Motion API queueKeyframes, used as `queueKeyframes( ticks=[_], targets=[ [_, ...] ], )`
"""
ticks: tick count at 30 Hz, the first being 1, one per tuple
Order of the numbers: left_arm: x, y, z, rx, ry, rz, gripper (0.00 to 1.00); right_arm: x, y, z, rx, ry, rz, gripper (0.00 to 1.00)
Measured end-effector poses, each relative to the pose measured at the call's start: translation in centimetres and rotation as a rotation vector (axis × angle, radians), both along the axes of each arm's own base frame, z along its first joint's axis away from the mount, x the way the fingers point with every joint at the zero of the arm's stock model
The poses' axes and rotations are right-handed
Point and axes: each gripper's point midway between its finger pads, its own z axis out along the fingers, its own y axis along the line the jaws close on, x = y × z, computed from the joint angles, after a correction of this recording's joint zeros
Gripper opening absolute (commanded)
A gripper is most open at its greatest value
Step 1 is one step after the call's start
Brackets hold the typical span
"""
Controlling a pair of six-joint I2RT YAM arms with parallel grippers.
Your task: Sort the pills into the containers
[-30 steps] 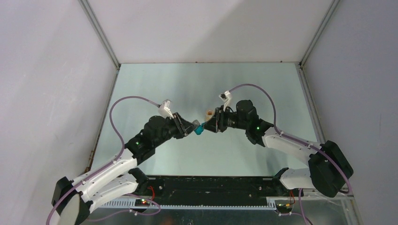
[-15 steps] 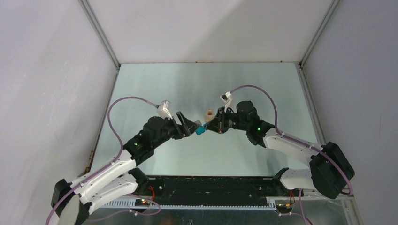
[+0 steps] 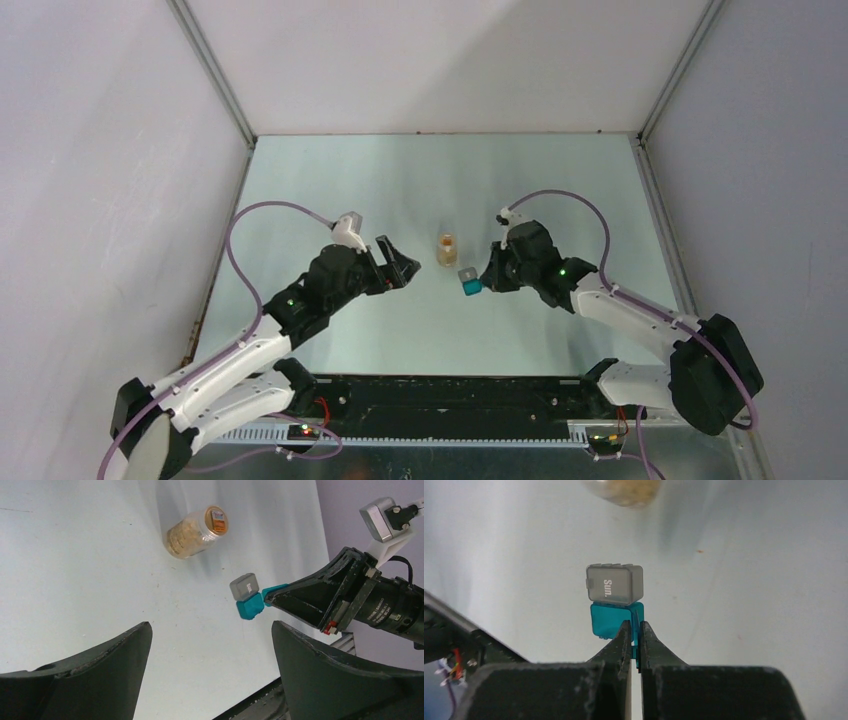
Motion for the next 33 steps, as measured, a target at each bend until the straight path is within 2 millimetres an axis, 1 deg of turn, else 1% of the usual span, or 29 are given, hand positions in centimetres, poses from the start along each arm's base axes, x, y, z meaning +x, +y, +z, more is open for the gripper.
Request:
queueKeyframes(
  ticks=[4,7,12,14,15,16,17,18,19,20,21,22,23,24,26,29,33],
  targets=[
    [0.0,0.2,-0.5,0.020,0.011,0.004,0.95,0.8,-2.6,-1.8,-0.054,0.022,-0.084,0.05],
    [0.0,0.2,-0.7,0.027,0.013,0.005,0.95,1.3,-4.1,-3.2,-0.085,0.032,-0.128,0.06],
    [0.2,0.3,-1.1,0.036,0.022,0.009,0.95,2.3,-4.3,-5.0,-0.118,0.038,-0.132,0.08],
    [0.2,0.3,-1.1,0.038,0.023,0.010,0.95,2.6,-4.3,-5.6,-0.125,0.042,-0.133,0.11],
    [0.2,0.3,-1.1,0.038,0.024,0.011,0.95,2.8,-4.3,-5.8,-0.127,0.041,-0.135,0.18],
    [0.2,0.4,-1.1,0.039,0.024,0.011,0.95,3.0,-4.4,-6.0,-0.129,0.044,-0.140,0.28],
    [0.2,0.4,-1.1,0.039,0.024,0.012,0.95,3.1,-4.4,-6.2,-0.128,0.046,-0.144,0.34],
    [0.2,0.4,-1.1,0.039,0.024,0.013,0.95,3.2,-4.5,-6.3,-0.129,0.049,-0.150,0.46],
    [0.2,0.4,-1.2,0.040,0.024,0.014,0.95,3.2,-4.6,-6.4,-0.131,0.050,-0.153,0.51],
    [0.3,0.5,-1.2,0.041,0.024,0.015,0.95,3.3,-4.6,-6.4,-0.132,0.051,-0.157,0.59],
    [0.3,0.5,-1.2,0.044,0.023,0.017,0.95,3.4,-4.8,-6.3,-0.135,0.046,-0.163,0.63],
    [0.3,0.6,-1.3,0.048,0.022,0.017,0.95,3.5,-4.8,-6.2,-0.136,0.041,-0.166,0.68],
    [0.4,0.7,-1.4,0.054,0.022,0.020,0.95,3.5,-4.9,-6.1,-0.137,0.034,-0.166,0.71],
    [0.4,0.8,-1.5,0.062,0.022,0.021,0.95,3.5,-4.9,-5.8,-0.136,0.026,-0.166,0.77],
    [0.5,1.0,-1.7,0.076,0.023,0.029,0.95,3.5,-4.9,-4.8,-0.131,-0.002,-0.163,0.82],
    [0.7,1.5,-1.6,0.102,0.019,0.045,0.95,3.7,-4.5,-2.7,-0.127,-0.059,-0.140,0.87],
    [1.3,2.1,-0.7,0.124,-0.006,0.075,0.95,4.4,-2.0,0.9,-0.120,-0.156,-0.065,0.88]
  ],
)
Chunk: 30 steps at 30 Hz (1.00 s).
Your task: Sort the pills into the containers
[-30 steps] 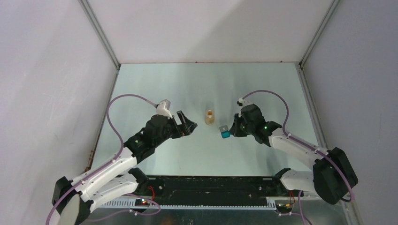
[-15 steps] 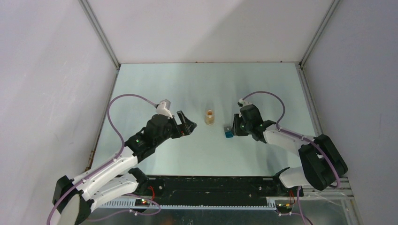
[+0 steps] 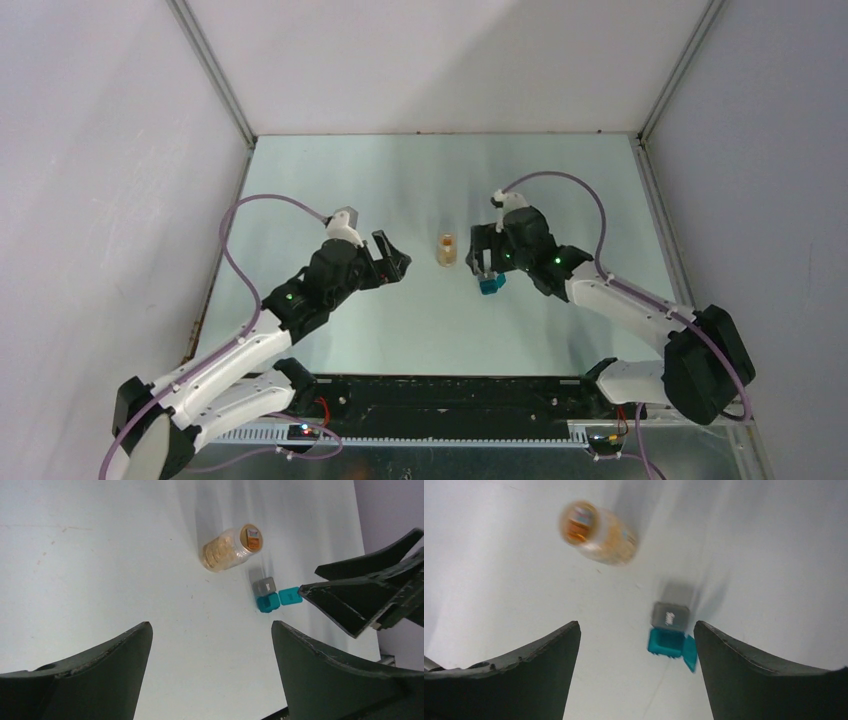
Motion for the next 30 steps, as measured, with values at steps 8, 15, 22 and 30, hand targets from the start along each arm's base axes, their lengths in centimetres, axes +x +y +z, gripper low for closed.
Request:
queueKeyframes(
  ticks=[8,15,22,30],
  targets=[
    [0.2,1.8,0.2,0.052,-0.021,0.061,0.94,3.4,5.9,3.4,-0.044,-0.092,0.095,0.78],
    [0.0,2.8,0.7,0.064,-0.041,0.094,0.94,6.0,8.7,0.8,-0.126,-0.066,0.085,0.68],
    [-0.1,3.0,0.7,0.065,-0.041,0.097,0.94,6.0,9.7,-1.5,-0.202,-0.044,0.081,0.54],
    [-0.1,3.1,0.7,0.067,-0.042,0.099,0.94,6.7,9.5,-1.5,-0.230,-0.036,0.049,0.36]
  ],
)
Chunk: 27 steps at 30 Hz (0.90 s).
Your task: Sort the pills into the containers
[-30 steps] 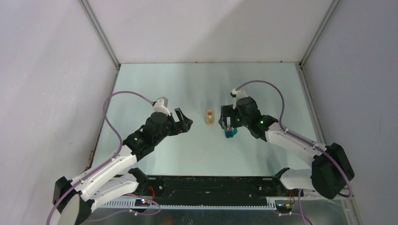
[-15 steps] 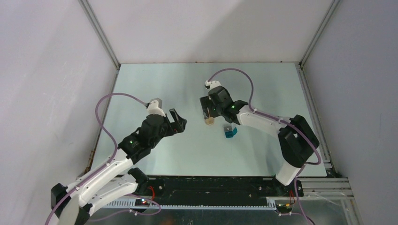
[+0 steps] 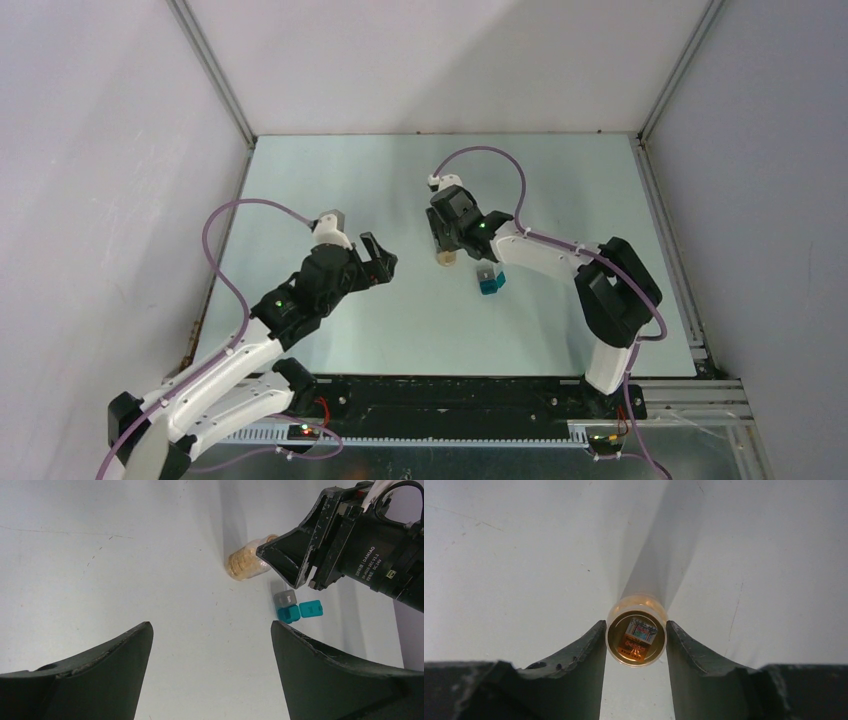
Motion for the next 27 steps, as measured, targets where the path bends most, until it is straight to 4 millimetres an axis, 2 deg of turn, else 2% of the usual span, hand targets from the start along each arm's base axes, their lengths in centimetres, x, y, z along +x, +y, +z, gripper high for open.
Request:
queueKeyframes(
  ticks=[3,7,11,15,19,23,27],
  targets=[
    [0.1,0.0,0.0,0.005,-0.007,-0.001,0.95,0.0,-0.2,0.0,-0.009,0.006,-0.007,0.27],
    [0.3,-0.3,-0.4,0.028,-0.039,-0.038,0.97,-0.1,-0.5,0.0,-0.016,0.025,-0.005,0.25],
    [0.9,-1.4,-0.2,0.051,-0.128,-0.123,0.97,-0.9,-0.9,0.6,0.014,0.072,0.017,0.25],
    [1.4,-3.0,-0.3,0.085,-0.221,-0.231,0.97,-1.4,-1.8,3.3,0.109,0.111,0.029,0.24],
    [1.8,-5.3,-0.5,0.138,-0.294,-0.384,0.97,-2.3,-2.5,7.0,0.223,0.125,0.052,0.24],
    [1.7,-7.9,-1.0,0.172,-0.331,-0.551,0.97,-4.0,-2.3,9.8,0.310,0.143,0.104,0.24],
    [1.7,-10.3,0.2,0.166,-0.385,-0.679,0.95,-6.0,-2.0,11.9,0.378,0.168,0.162,0.24]
  ],
)
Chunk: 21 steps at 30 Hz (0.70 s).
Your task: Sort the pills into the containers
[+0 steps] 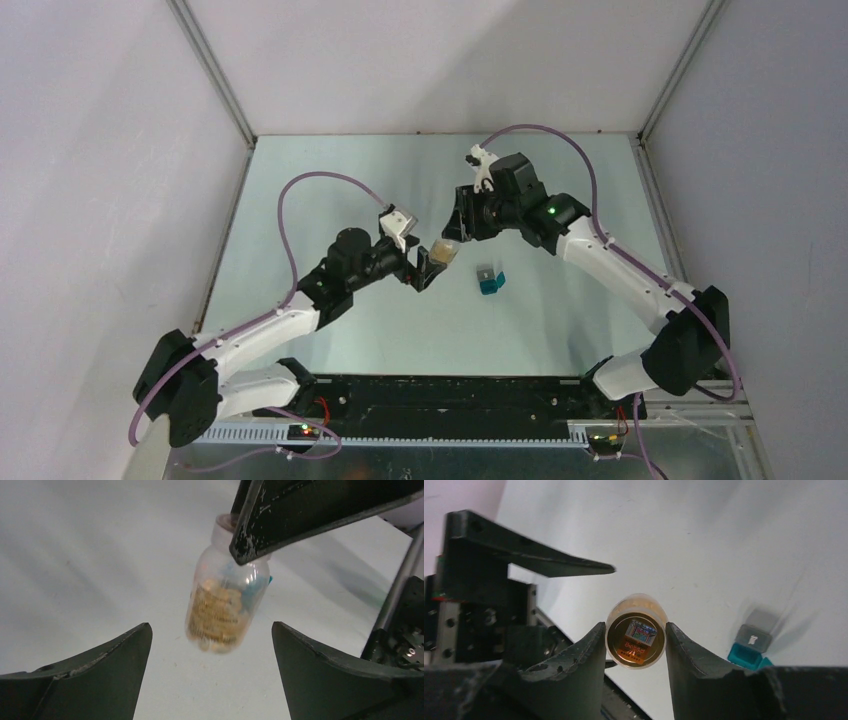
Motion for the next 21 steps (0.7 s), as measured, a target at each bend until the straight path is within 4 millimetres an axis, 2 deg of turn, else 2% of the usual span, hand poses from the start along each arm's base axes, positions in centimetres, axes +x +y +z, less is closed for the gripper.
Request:
queueKeyframes(
  ticks=[4,8,10,12,15,16,17,18,20,21],
  targets=[
    [-0.5,-1.7,1.3,-0.032,-0.049,-0.109,0.93,-1.6,0.3,2.2,0.074,0.004,0.050,0.24],
    [-1.3,-2.6,1.1,-0.038,-0.053,-0.184,0.85,-2.6,0.3,3.5,0.117,0.003,0.087,0.24],
    [-1.6,-2.9,0.9,-0.035,-0.052,-0.213,0.78,-3.0,0.3,3.7,0.130,0.010,0.104,0.24],
    [-1.8,-3.0,0.8,-0.036,-0.054,-0.232,0.65,-3.4,0.3,3.6,0.139,0.022,0.122,0.24],
    [-2.1,-3.3,1.0,-0.043,-0.065,-0.261,0.54,-3.8,0.4,3.5,0.148,0.036,0.141,0.25],
    [-2.2,-3.4,1.1,-0.045,-0.069,-0.273,0.45,-3.9,0.5,3.5,0.151,0.037,0.146,0.26],
    [-2.4,-3.5,1.1,-0.046,-0.071,-0.284,0.40,-3.9,0.4,3.5,0.152,0.039,0.147,0.27],
    [-2.4,-3.6,1.1,-0.045,-0.076,-0.294,0.29,-3.9,0.4,3.4,0.154,0.041,0.147,0.29],
    [-2.5,-3.8,0.9,-0.043,-0.074,-0.305,0.16,-3.9,0.3,3.3,0.152,0.045,0.146,0.42],
    [-2.5,-3.8,0.8,-0.039,-0.071,-0.312,0.13,-3.9,0.3,3.2,0.149,0.048,0.143,0.52]
  ],
)
